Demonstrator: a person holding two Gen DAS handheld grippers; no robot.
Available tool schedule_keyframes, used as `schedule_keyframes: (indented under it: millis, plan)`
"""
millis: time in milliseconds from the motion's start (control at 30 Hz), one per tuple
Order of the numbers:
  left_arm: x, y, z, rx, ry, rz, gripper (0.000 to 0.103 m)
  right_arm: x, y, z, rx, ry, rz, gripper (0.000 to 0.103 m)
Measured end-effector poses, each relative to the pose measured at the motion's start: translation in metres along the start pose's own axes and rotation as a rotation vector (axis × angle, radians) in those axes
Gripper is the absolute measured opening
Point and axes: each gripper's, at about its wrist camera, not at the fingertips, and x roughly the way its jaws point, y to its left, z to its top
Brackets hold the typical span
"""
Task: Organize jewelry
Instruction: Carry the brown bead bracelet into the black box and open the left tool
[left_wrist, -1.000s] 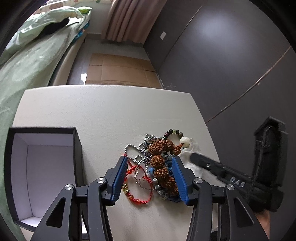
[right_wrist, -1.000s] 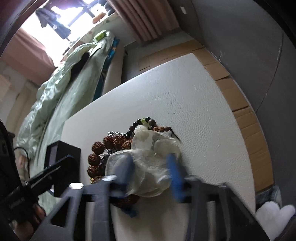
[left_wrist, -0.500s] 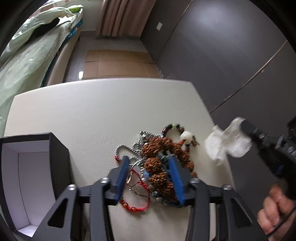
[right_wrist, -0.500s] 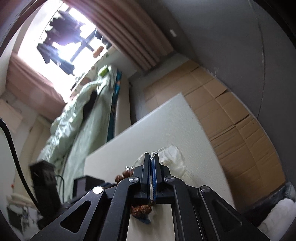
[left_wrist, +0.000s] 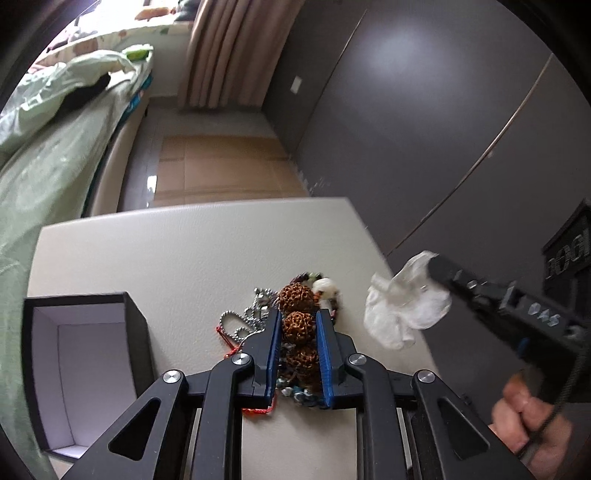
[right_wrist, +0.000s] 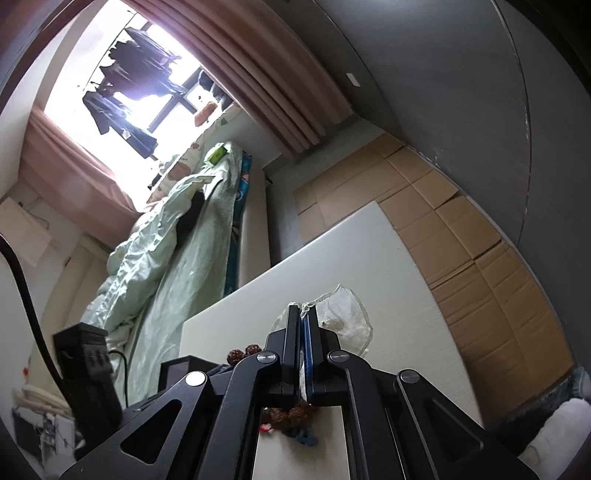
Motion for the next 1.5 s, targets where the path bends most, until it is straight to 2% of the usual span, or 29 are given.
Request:
schedule_keyframes:
  millis: [133, 367, 700, 1000, 1267, 1400, 1433, 1467, 1500]
  plan:
    - [-0.026, 0.0, -0.002, -0.015, -0.06, -0.031, 0.019, -0.008, 0.006, -0.006, -0.009, -0.029, 0.017, 0.003]
    - [-0.068, 0.011, -0.008, -0.063, -0.155, -0.042, 0.019, -0.019, 0.019, -0.02, -0.027, -0.059, 0.069, 0.003]
    - [-0.127, 0.035, -0.021, -0.115, -0.278, -0.021, 0.019, -0.018, 0.07, -0.049, -0.105, -0.064, 0.203, 0.003]
    - [-0.158, 0.076, -0.029, -0.187, -0.346, 0.021, 0.019, 0.012, 0.118, -0.073, -0.16, -0.018, 0.311, 0.003]
    - [-0.165, 0.105, -0.029, -0.236, -0.365, 0.053, 0.019, 0.051, 0.145, -0.085, -0.185, 0.057, 0.351, 0.003]
    - [-0.163, 0.112, -0.026, -0.25, -0.361, 0.056, 0.019, 0.074, 0.16, -0.093, -0.216, 0.126, 0.352, 0.004]
    - [-0.162, 0.113, -0.026, -0.249, -0.357, 0.057, 0.019, 0.08, 0.163, -0.094, -0.223, 0.148, 0.342, 0.005]
    - [-0.161, 0.111, -0.026, -0.248, -0.352, 0.057, 0.019, 0.088, 0.165, -0.095, -0.227, 0.182, 0.328, 0.01]
    - [-0.159, 0.111, -0.025, -0.244, -0.343, 0.057, 0.019, 0.091, 0.166, -0.096, -0.225, 0.198, 0.322, 0.028]
